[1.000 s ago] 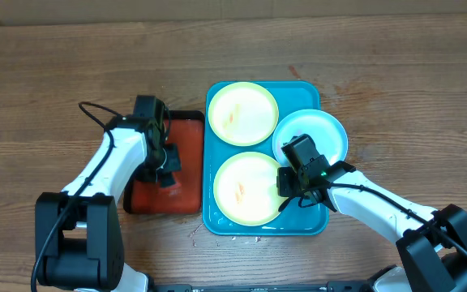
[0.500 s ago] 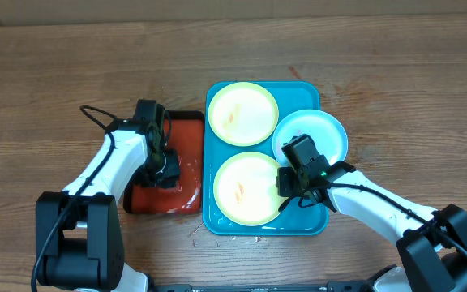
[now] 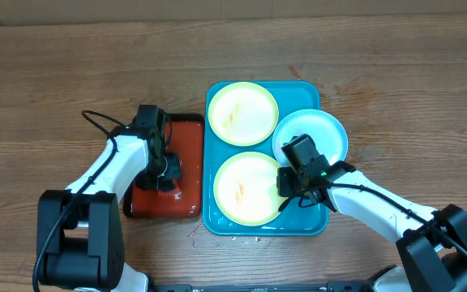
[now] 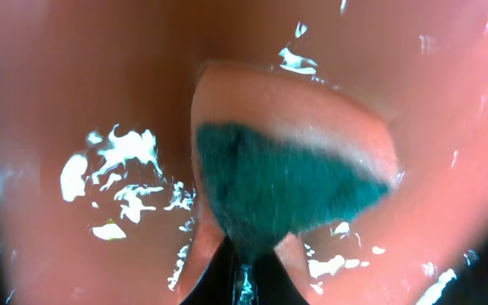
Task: Clean dirty plates on tray and stack at the side
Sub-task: 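Grasp the green sponge with the left gripper and lift it from the red tray, then scrub the lower yellow plate with the sponge while the right gripper holds its rim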
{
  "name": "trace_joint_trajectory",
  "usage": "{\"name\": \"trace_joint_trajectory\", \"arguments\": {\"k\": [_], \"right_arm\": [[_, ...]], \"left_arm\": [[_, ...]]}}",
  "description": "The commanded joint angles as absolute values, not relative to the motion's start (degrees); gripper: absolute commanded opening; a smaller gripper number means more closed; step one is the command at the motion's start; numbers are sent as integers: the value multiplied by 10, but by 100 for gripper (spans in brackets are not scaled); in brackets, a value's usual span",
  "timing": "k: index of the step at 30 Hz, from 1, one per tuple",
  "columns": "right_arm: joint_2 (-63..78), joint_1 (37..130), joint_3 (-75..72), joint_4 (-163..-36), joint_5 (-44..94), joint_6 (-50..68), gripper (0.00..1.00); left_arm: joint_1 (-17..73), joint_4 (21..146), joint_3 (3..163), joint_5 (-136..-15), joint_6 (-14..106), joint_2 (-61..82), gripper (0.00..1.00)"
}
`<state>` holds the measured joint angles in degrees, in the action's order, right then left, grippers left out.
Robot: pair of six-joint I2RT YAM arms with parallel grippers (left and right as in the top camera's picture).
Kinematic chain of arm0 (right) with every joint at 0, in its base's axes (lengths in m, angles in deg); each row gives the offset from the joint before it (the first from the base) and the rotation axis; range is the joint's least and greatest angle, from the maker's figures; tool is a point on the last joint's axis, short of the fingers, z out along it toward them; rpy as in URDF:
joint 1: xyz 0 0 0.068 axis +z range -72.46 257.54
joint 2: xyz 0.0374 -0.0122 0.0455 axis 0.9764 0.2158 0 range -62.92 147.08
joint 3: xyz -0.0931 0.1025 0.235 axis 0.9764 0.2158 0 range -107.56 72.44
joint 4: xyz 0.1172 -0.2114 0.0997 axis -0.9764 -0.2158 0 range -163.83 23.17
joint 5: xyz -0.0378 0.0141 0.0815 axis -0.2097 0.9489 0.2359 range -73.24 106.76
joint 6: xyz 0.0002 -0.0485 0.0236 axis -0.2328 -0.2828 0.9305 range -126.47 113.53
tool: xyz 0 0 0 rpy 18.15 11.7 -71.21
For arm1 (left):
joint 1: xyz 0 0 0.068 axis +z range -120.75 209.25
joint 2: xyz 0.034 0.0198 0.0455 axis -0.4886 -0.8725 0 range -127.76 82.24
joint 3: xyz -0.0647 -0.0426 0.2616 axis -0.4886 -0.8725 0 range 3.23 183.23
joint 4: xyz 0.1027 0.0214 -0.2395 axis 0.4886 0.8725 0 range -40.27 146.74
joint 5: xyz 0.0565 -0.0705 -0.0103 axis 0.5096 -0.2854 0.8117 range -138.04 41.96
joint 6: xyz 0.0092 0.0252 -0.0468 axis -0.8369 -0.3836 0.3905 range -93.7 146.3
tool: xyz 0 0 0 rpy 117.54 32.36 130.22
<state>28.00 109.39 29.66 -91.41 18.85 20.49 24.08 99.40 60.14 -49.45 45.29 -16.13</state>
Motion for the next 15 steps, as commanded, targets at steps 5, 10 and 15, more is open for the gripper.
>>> {"name": "trace_joint_trajectory", "arguments": {"k": [5,10,15], "right_arm": [[285,1089,300,-919,164,206,10],[285,1089,300,-915,163,211,8],[285,1089,299,-911,123,276,4]], "left_arm": [[232,1102,745,-506,456,-114,4],[199,1127,781,-530,464,-92,4],[121,1083,752,-555,522,-102,4]]}}
